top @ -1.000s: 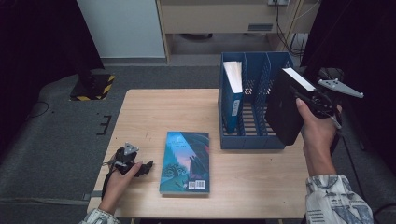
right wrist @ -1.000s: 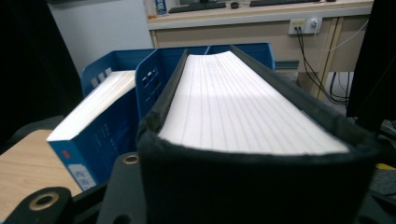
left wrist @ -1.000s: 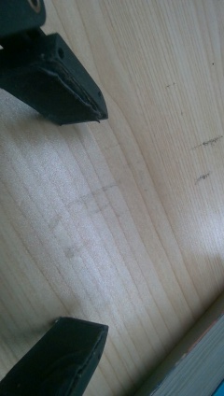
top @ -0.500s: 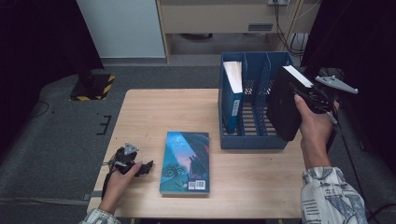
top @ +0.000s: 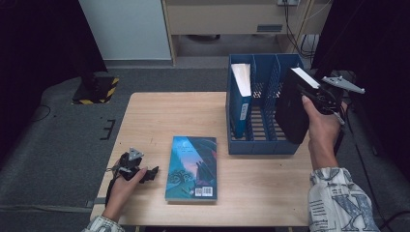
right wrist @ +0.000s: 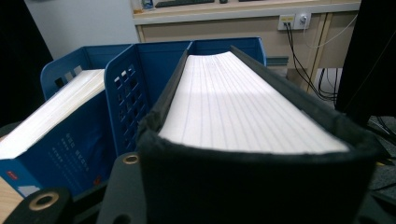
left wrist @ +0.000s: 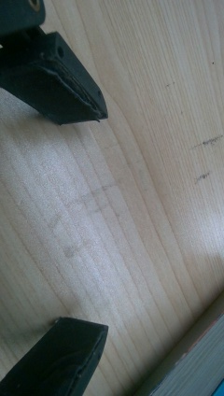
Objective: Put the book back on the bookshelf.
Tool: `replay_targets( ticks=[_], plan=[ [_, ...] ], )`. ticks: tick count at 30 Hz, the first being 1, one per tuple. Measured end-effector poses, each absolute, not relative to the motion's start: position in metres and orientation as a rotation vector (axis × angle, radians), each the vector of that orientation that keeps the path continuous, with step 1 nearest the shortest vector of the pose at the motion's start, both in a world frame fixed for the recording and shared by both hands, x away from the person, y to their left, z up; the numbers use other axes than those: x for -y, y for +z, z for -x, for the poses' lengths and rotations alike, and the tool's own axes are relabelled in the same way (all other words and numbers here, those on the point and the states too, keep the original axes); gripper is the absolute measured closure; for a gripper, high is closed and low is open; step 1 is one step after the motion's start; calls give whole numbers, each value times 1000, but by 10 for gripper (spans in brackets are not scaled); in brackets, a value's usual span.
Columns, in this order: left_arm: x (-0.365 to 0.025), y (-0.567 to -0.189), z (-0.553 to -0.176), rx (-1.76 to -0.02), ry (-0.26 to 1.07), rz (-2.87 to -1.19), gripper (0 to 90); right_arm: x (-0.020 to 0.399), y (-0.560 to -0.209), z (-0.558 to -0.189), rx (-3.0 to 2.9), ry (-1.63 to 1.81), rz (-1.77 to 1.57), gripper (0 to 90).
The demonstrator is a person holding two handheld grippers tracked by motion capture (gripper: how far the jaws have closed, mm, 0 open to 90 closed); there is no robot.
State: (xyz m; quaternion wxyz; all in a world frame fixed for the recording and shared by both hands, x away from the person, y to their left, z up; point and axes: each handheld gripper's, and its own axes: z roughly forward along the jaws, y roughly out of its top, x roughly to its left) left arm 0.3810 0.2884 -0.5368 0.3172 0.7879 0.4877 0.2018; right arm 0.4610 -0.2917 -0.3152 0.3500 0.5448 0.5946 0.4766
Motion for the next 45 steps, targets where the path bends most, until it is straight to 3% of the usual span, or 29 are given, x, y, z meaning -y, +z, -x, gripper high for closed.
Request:
replay_targets(
  ticks=[45],
  plan=[
    [-288,-537,-382,-1280,526,-2076,0,290,-325,-508,-1510,1210,-1443,533]
  ],
)
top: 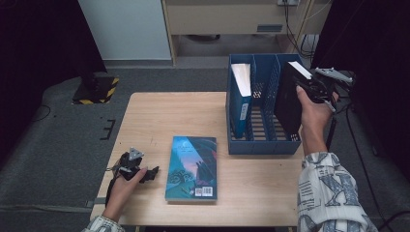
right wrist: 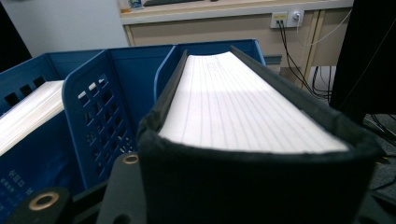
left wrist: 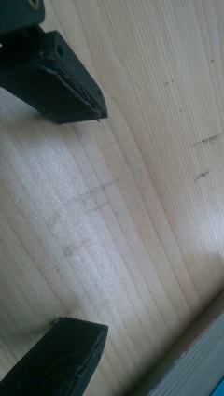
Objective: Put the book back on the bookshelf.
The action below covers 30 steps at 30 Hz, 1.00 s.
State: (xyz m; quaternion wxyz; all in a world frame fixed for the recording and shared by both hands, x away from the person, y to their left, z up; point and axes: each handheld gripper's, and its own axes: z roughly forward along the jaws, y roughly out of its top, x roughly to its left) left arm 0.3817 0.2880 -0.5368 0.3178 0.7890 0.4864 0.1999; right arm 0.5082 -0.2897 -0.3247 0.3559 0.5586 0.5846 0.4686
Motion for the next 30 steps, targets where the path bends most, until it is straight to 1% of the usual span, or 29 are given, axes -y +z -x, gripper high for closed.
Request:
replay_targets(
  ticks=[13,30],
  plan=[
    [-288,-537,-382,-1278,525,-2077,0,287,-339,-518,-1519,1186,-1459,533],
    [-288,-537,-382,-1278,525,-2077,0,283,-375,-534,-1529,1169,-1505,533]
  ],
)
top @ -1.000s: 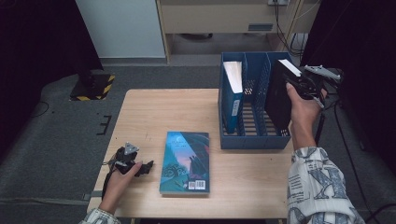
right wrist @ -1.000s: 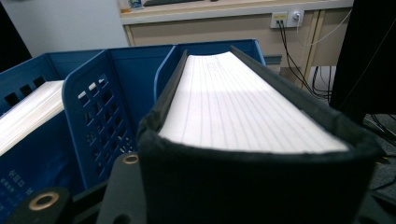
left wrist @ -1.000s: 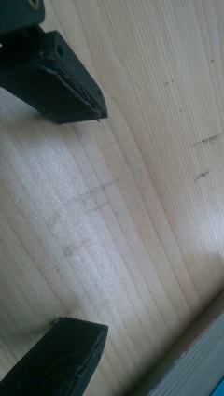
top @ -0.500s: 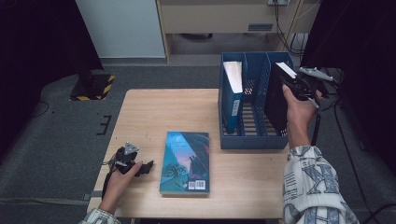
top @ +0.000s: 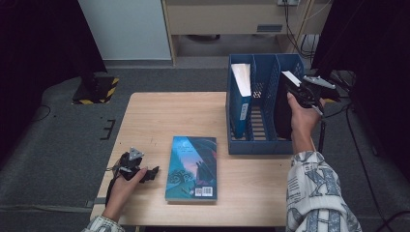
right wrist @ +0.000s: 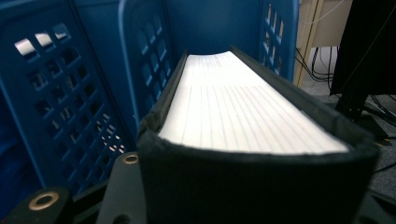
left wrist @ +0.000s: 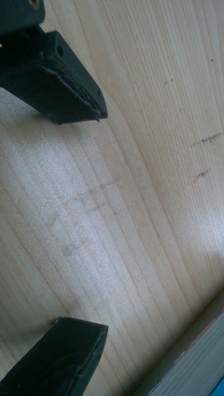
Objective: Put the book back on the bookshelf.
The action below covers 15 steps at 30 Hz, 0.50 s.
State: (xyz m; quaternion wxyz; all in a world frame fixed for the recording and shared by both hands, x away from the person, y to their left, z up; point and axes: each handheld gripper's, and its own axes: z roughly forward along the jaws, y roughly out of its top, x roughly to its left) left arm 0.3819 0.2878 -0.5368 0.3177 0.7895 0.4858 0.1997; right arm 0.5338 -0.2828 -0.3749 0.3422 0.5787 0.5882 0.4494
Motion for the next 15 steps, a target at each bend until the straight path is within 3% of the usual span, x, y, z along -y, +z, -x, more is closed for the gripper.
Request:
replay_targets(
  ticks=[15],
  plan=[
    [-288,-537,-382,-1276,526,-2078,0,281,-391,-539,-1522,1160,-1531,533]
  ],
)
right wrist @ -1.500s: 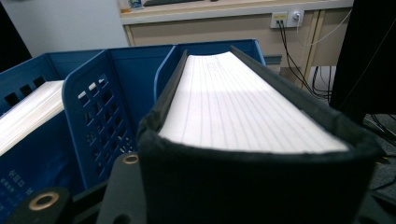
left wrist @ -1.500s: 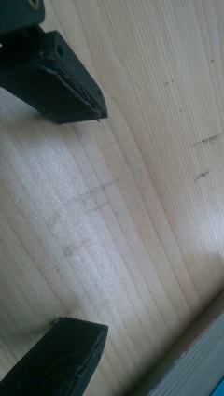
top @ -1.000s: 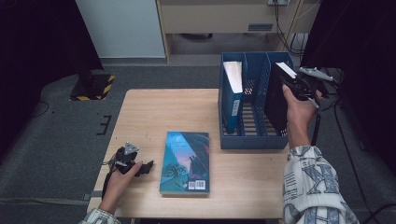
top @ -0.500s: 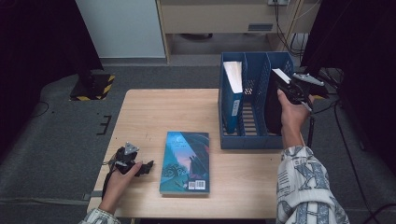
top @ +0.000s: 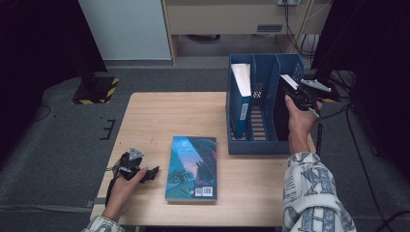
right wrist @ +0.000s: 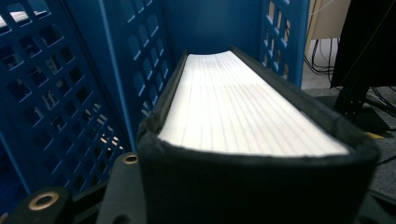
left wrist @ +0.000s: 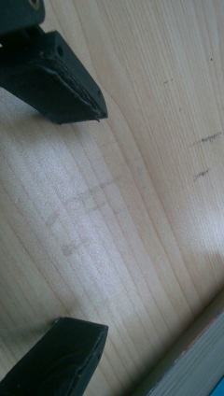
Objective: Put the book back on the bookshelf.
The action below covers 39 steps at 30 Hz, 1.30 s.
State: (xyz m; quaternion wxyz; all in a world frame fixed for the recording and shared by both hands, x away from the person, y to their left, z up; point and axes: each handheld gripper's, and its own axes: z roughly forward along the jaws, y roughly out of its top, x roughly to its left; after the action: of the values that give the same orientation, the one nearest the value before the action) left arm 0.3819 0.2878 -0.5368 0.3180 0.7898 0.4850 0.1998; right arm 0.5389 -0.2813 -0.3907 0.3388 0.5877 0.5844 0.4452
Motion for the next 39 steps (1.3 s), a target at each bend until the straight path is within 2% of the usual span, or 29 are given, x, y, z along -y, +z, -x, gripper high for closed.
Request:
replay_targets(
  ticks=[15,39],
  plan=[
    [-287,-537,-382,-1274,527,-2075,0,281,-391,-538,-1531,1150,-1529,531],
    [-287,-537,-381,-1270,525,-2081,0,281,-393,-509,-1630,1095,-1535,518]
  ],
)
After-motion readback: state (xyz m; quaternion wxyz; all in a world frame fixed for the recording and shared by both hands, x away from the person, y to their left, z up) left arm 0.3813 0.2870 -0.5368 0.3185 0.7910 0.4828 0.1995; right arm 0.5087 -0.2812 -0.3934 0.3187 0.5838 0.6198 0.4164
